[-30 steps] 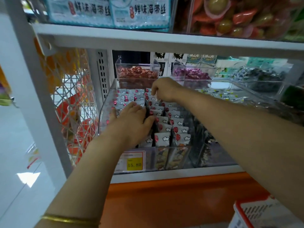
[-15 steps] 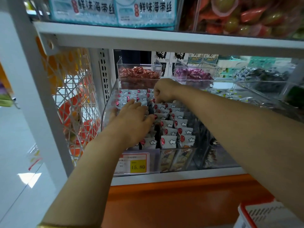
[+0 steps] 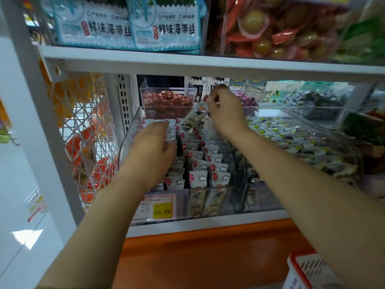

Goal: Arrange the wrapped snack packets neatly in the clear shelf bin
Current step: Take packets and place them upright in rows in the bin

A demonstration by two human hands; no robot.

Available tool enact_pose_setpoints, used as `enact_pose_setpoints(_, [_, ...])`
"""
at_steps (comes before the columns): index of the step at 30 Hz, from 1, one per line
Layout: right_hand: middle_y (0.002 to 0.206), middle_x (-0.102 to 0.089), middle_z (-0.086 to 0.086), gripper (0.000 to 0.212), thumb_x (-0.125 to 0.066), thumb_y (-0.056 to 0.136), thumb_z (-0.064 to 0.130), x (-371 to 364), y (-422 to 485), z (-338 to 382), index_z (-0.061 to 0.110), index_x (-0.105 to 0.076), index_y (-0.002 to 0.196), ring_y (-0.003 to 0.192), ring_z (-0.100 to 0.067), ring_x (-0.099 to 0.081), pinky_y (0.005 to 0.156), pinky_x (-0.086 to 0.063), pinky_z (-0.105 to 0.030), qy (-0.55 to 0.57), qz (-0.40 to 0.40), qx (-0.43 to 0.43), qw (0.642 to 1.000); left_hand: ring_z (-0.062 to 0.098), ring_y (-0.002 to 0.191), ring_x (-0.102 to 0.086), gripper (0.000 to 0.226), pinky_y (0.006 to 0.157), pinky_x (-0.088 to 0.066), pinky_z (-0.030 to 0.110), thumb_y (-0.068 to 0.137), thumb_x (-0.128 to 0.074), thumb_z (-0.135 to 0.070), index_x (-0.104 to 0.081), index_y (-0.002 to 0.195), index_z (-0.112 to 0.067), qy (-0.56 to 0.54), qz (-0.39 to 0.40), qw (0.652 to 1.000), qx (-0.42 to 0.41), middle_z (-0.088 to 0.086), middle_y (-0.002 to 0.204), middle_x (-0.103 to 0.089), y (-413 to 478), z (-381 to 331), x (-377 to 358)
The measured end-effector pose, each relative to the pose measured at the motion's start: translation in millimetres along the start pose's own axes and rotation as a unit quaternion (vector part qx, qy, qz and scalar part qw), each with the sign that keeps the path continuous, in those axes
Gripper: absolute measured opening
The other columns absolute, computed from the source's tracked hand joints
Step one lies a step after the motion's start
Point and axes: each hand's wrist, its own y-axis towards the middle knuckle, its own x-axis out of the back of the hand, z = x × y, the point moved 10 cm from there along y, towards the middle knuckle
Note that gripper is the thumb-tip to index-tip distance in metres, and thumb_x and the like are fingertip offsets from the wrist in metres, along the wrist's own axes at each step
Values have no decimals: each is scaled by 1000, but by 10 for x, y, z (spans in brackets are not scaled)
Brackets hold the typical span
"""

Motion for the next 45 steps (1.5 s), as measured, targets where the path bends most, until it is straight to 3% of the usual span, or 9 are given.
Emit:
enact_pose_setpoints(4, [87, -56, -10, 9, -44, 97, 3, 346, -435, -257, 9, -44, 90, 51, -9, -59, 45, -51, -25, 219, -48, -109, 968, 13, 112, -52, 52, 92, -46, 29, 96, -48, -19, -31, 145, -15, -67, -26, 997, -4, 7, 139, -45, -50, -117, 62])
enact_pose_setpoints(8, [79, -54, -7, 4, -43, 98, 5, 397, -862, -458, 4, -46, 95, 48, -11, -60, 49, -56, -27, 384, -39, -207, 899, 18, 103, -58, 48, 81, -46, 29, 96, -47, -28, -37, 142, -15, -127, 12, 991, 32, 2, 134, -51, -120, -175, -45])
enact_pose_setpoints(11, [82, -57, -8, 11, -44, 98, 5, 313, -1058, -473, 3, -49, 88, 54, -14, -62, 52, -54, -24, 481, -17, -240, 843, 9, 74, -63, 23, 58, -46, 14, 95, -49, -25, -62, 111, -15, -195, 21, 979, 49, -2, 96, -66, -179, -211, -87])
enact_pose_setpoints(17, [65, -67, 1, 15, -59, 89, 12, 299, -1095, -442, 7, -61, 75, 58, -16, -66, 54, -54, -23, 546, 10, -242, 802, 13, 72, -70, 16, 74, -54, 36, 93, -54, -27, -66, 90, -16, -425, 40, 885, 184, -8, 68, -71, -249, 47, -259])
enact_pose_setpoints(20, [61, -66, 1, 14, -60, 88, 13, 272, -1097, -450, 7, -63, 75, 54, -13, -65, 50, -53, -21, 566, 15, -256, 784, 11, 61, -67, 21, 59, -55, 23, 92, -55, -22, -64, 78, -10, -536, 32, 814, 221, 2, 64, -67, -252, 70, -311])
enact_pose_setpoints(25, [53, -62, -2, 12, -57, 89, 10, 193, -1122, -455, 5, -60, 79, 49, -12, -63, 44, -51, -20, 608, 30, -286, 741, 8, 51, -61, 20, 52, -51, 16, 94, -52, -16, -57, 76, -8, -566, -5, 793, 226, -1, 53, -59, -254, 64, -280])
enact_pose_setpoints(36, [91, -52, -6, 6, -59, 89, 5, 403, -1034, -376, 11, -57, 91, 62, -7, -63, 63, -59, -33, 440, 14, -171, 881, 14, 64, -66, 17, 61, -55, 23, 96, -49, -16, -61, 87, -8, -599, 16, 772, 210, 10, 87, -61, -242, -112, -257])
enact_pose_setpoints(40, [100, -51, 3, 21, -58, 89, 4, 410, -1036, -284, 20, -57, 102, 72, -2, -64, 66, -60, -33, 390, 36, -137, 910, 10, 74, -68, 19, 66, -54, 18, 87, -58, -25, -64, 97, -9, -509, 40, 843, 167, 8, 92, -67, -246, -145, -244])
enact_pose_setpoints(45, [96, -62, 0, 10, -60, 89, 17, 412, -1058, -272, 24, -67, 91, 78, -12, -65, 66, -60, -39, 369, 32, -134, 919, 13, 88, -70, 23, 74, -54, 18, 86, -59, -17, -62, 108, -11, -473, 63, 869, 133, 1, 92, -73, -233, -190, -244])
